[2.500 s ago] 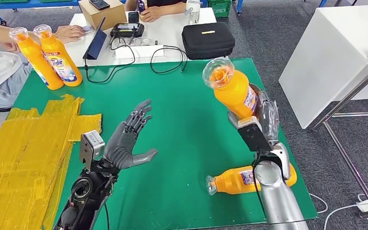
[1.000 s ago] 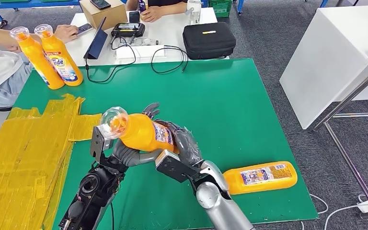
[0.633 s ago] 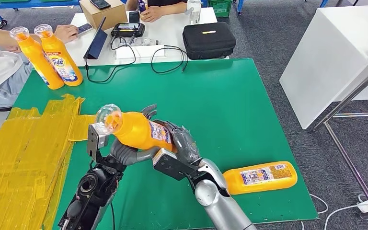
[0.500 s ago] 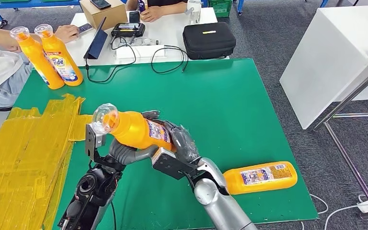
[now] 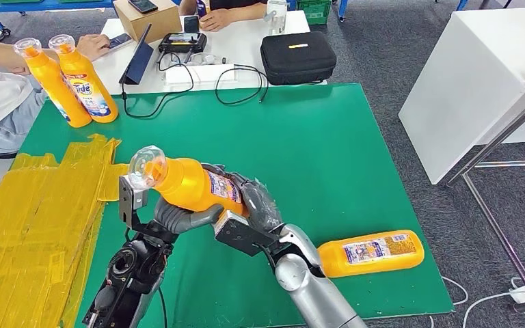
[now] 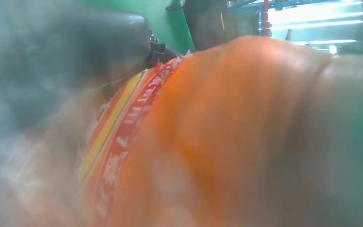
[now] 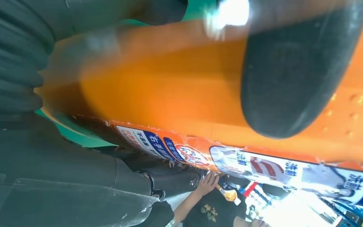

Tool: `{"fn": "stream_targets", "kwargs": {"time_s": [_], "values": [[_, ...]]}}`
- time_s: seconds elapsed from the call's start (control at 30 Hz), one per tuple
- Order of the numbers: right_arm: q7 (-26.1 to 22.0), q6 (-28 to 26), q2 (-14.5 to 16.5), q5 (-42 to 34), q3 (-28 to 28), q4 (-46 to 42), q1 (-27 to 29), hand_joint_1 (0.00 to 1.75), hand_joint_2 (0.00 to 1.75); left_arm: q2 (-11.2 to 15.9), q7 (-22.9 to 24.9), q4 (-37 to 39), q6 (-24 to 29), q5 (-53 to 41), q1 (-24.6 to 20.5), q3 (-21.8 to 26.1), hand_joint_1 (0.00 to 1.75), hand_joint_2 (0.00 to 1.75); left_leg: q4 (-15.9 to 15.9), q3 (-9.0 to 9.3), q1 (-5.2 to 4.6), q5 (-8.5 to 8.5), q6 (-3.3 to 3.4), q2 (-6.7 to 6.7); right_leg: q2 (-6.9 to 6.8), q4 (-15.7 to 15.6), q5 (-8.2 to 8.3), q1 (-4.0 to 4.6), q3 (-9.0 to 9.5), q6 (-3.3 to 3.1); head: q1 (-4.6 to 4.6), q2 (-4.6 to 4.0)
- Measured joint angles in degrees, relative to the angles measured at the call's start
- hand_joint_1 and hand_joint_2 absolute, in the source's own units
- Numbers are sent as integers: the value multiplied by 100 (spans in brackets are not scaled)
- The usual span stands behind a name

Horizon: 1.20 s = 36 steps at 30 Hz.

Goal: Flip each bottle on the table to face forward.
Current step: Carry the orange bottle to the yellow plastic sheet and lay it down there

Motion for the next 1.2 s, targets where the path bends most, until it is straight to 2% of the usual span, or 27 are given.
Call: {"fn": "stream_targets", "kwargs": {"time_s": [0.07,0.1,0.27,0.4,0.7,1.0,1.07,1.1,1.2], "values": [[-11,-28,-1,2,-1,3,1,24,175,-2,0,0,11,16,0,3,175,175,0,0,0,0,0,0,0,0,0,0,0,0,1,0],[-19,-48,-1,3,-3,4,4,0,175,-7,0,0,19,27,0,10,175,175,0,0,0,0,0,0,0,0,0,0,0,0,1,0],[-45,-252,-36,-11,-111,-84,99,0,175,-42,-6,0,195,16,-14,137,175,175,0,0,0,0,0,0,0,0,0,0,0,0,1,1],[-60,-362,-105,-80,-275,-426,245,0,175,-44,-50,0,715,-448,-60,270,175,175,1,0,0,0,0,0,0,0,0,0,-1,0,1,1],[-107,-596,-200,-284,-568,-1284,496,0,175,-19,-67,108,1415,-1150,-279,479,175,175,1,0,0,0,0,-1,0,0,0,0,-1,0,0,1],[-110,-680,-273,-292,-722,-1836,650,0,175,42,-99,200,1645,-1420,-377,619,175,175,1,0,0,0,0,0,0,0,0,0,-1,0,1,0],[-119,-782,-286,-267,-751,-1930,692,0,175,71,-150,191,2090,-1984,-379,619,175,175,1,-1,0,0,0,0,0,0,0,0,-1,0,1,0],[-124,-832,-298,-258,-773,-2007,723,0,175,101,-144,178,2545,-2576,-388,617,175,175,1,-1,0,0,0,0,0,0,0,0,-2,0,1,0],[-137,-910,-347,-274,-843,-2281,815,0,175,318,282,200,4080,-5380,-529,607,175,175,1,0,0,0,0,1,1,0,0,0,-3,0,1,1]]}}
